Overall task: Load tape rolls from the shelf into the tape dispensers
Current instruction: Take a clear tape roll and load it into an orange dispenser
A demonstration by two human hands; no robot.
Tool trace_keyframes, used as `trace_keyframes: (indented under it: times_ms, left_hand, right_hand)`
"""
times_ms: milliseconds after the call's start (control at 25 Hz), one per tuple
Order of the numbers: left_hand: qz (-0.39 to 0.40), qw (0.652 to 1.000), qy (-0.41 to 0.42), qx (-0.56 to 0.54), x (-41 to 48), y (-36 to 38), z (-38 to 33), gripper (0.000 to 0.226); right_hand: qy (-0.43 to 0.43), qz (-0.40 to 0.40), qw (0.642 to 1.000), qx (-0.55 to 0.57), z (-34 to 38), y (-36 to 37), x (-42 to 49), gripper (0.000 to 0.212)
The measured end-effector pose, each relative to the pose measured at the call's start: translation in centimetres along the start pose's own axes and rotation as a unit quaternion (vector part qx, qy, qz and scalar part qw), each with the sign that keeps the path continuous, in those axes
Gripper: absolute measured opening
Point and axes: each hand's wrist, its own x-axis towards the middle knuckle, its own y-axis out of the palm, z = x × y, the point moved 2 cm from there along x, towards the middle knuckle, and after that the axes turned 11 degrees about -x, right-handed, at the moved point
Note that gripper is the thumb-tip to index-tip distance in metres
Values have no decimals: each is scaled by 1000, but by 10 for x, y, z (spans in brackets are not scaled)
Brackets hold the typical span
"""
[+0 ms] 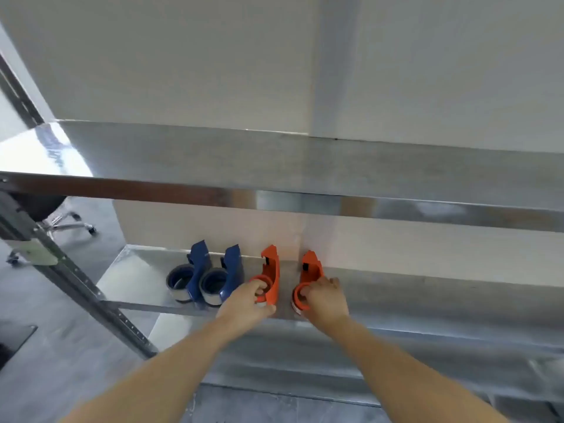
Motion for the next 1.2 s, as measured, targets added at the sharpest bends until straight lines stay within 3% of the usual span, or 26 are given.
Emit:
trace_keyframes:
  times_ms: [160,240,400,560,640,800,1000,1200]
  left_hand:
    - [-3,1000,-30,2,12,12,-1,54]
    - [-6,999,-40,7,18,15,-1,51]
    - [40,997,-32,54,34,24,-4,58]
    - [80,995,-9,53,50,40,-26,55]
    - [98,993,14,66,57,49,-40,49]
    - [101,985,61,123,72,64,-51,47]
    - [91,978,81,168,79,74,-55,36]
    - [100,982,79,140,80,81,-51,36]
  right_hand:
    - [-15,33,999,7,11,43,22,19]
    - [-34,-25,999,-2,10,52,25,24]
    - [-10,-27,992,124,-6,48,19,21]
    - [100,-38,920,376,-27,44,8,9]
    - [128,-34,888,440,-35,41,4,5]
    - [131,-9,887,443,-43,32,-5,32]
    - [177,24,872,455,-45,33,-15,33]
    - [219,25,860,460,-56,39,-29,30]
